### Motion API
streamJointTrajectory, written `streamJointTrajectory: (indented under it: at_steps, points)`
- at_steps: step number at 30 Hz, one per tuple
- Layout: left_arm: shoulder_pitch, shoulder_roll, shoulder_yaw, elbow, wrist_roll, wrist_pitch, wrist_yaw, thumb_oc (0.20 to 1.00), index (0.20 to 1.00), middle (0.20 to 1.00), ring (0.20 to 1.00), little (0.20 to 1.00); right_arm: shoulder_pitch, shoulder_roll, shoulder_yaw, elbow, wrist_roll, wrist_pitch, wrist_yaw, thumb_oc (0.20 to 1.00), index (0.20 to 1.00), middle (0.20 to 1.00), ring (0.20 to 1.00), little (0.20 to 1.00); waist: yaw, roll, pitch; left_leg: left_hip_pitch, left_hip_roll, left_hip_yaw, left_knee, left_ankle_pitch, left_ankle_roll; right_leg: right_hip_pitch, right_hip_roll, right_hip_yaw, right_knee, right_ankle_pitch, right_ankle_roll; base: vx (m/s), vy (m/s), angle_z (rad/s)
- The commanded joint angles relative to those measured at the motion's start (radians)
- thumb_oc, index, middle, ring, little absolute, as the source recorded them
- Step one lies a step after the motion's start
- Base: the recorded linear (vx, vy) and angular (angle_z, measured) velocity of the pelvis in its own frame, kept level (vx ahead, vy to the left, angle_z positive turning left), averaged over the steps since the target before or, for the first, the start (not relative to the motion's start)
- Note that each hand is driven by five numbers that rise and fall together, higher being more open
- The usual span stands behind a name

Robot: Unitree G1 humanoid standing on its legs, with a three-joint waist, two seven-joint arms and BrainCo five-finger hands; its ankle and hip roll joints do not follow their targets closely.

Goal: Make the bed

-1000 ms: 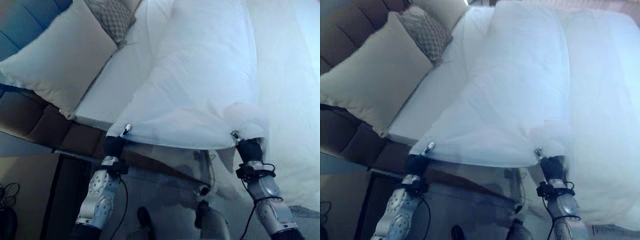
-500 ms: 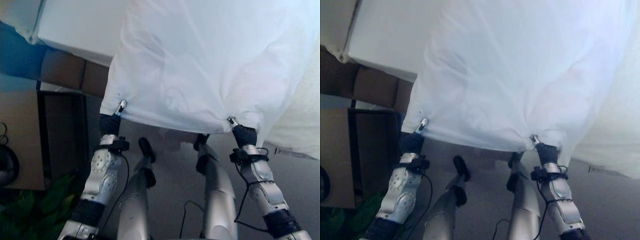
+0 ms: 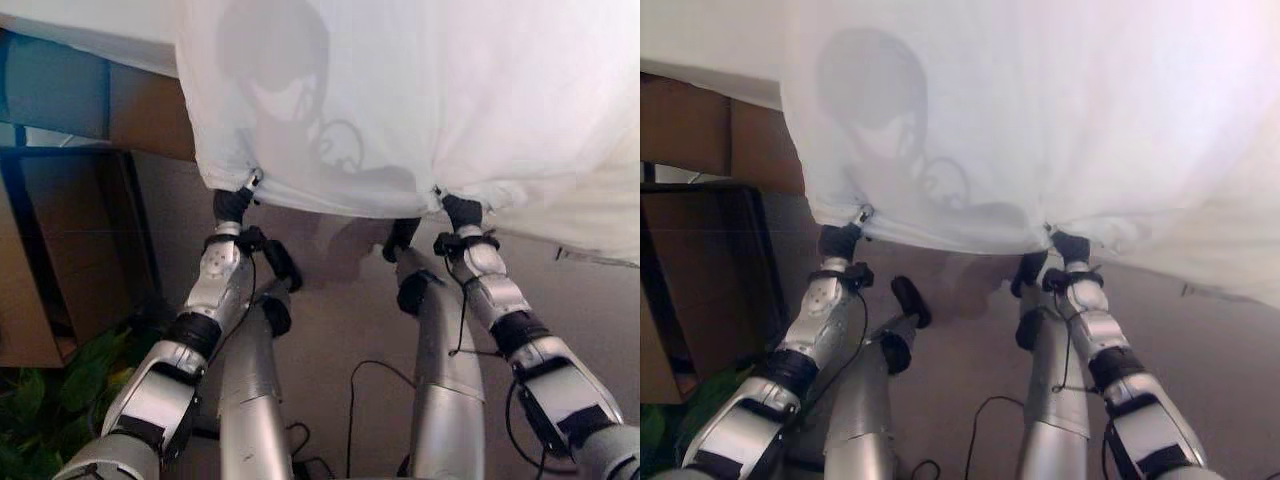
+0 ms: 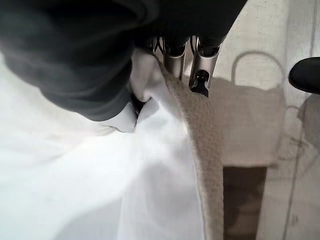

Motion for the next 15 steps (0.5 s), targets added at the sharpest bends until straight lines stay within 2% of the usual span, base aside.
streamJointTrajectory:
  at_steps: [1, 6, 10, 14, 15]
  points:
    - [0.027, 0.045, 0.022, 0.091, -0.023, 0.007, 0.029, 0.2, 0.2, 0.2, 0.2, 0.2, 0.061, -0.108, -0.002, 0.164, 0.027, 0.043, -0.046, 0.2, 0.2, 0.2, 0.2, 0.2, -0.004, 0.032, -0.024, -0.082, 0.001, -0.026, 0.113, -0.05, -0.027, -0.069, -0.011, 0.089, 0.22, -0.144, 0.115, 0.11, -0.06, 0.0]
    - [-0.032, 0.048, -0.023, 0.166, -0.002, 0.02, 0.032, 0.2, 0.2, 0.2, 0.2, 0.2, -0.006, -0.118, 0.029, 0.249, 0.014, 0.056, -0.033, 0.2, 0.2, 0.2, 0.2, 0.2, -0.005, 0.033, -0.024, -0.166, 0.011, -0.037, 0.227, -0.099, -0.019, -0.178, -0.006, 0.124, 0.34, -0.198, 0.1, 0.11, -0.039, -0.07]
    - [-0.07, 0.079, -0.087, 0.2, 0.075, 0.043, 0.056, 0.2, 0.2, 0.2, 0.2, 0.2, -0.046, -0.136, 0.073, 0.263, -0.025, 0.065, -0.028, 0.2, 0.2, 0.2, 0.2, 0.2, -0.006, 0.03, -0.024, -0.253, 0.021, -0.051, 0.346, -0.144, 0.0, -0.289, -0.008, 0.165, 0.465, -0.245, 0.083, 0.08, -0.014, -0.07]
    - [-0.083, 0.079, -0.106, 0.229, 0.12, 0.064, 0.079, 0.2, 0.2, 0.2, 0.2, 0.2, -0.033, -0.126, 0.075, 0.284, -0.042, 0.065, -0.036, 0.2, 0.2, 0.2, 0.2, 0.2, -0.008, 0.028, -0.024, -0.295, 0.03, -0.067, 0.443, -0.187, 0.014, -0.331, -0.009, 0.183, 0.551, -0.282, 0.082, 0.09, 0.011, -0.08]
    - [-0.091, 0.067, -0.127, 0.272, 0.17, 0.091, 0.094, 0.539, 0.539, 0.539, 0.539, 0.539, -0.011, -0.115, 0.077, 0.336, -0.068, 0.079, -0.035, 0.2, 0.2, 0.2, 0.2, 0.2, -0.01, 0.03, -0.024, -0.302, 0.034, -0.079, 0.484, -0.206, 0.023, -0.332, -0.012, 0.181, 0.589, -0.304, 0.079, 0.05, 0.01, -0.07]
